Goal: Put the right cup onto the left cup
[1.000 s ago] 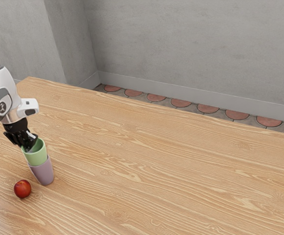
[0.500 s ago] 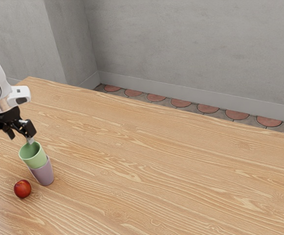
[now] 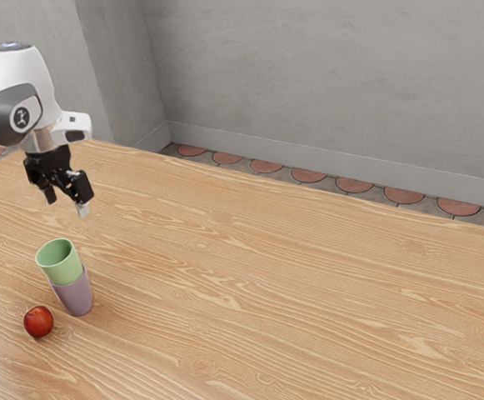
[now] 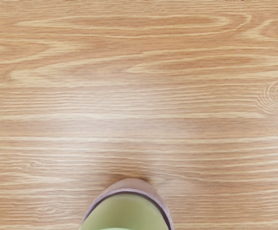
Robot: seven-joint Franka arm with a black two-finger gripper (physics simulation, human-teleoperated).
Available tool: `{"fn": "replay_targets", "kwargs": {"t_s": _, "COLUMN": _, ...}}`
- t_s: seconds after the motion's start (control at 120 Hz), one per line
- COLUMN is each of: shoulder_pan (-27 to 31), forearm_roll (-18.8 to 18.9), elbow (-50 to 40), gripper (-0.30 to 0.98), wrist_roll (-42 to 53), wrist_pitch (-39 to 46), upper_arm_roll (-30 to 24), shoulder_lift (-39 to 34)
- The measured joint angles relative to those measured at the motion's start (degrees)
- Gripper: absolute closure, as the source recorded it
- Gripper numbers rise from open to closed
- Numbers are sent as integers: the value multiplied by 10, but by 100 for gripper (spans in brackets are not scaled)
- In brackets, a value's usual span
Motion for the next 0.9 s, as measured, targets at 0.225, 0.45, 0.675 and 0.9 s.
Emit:
{"fn": "replay_targets", "kwargs": {"t_s": 0.225, "shoulder_pan": -5, "forearm_roll": -5, "elbow": 127, "gripper": 0, "wrist_roll": 1, "wrist_pitch": -32, "upper_arm_roll": -42, "shoulder_lift": 91}}
{"fn": "replay_targets", "kwargs": {"t_s": 0.45, "shoulder_pan": -38, "forearm_roll": -25, "elbow": 248, "gripper": 0, "wrist_roll": 1, "wrist_pitch": -60, "upper_arm_roll": -46, "shoulder_lift": 134}}
{"fn": "replay_targets", "kwargs": {"t_s": 0.675, "shoulder_pan": -50, "forearm_roll": -42, "elbow": 298, "gripper": 0, "wrist_roll": 2, "wrist_pitch": -102, "upper_arm_roll": -45, "shoulder_lift": 141}}
{"fn": "replay_targets", "kwargs": {"t_s": 0.9, "shoulder_pan": -48, "forearm_roll": -56, "elbow": 300, "gripper": 0, "wrist_roll": 3, "wrist_pitch": -117, "upper_arm_roll": -44, "shoulder_lift": 141}}
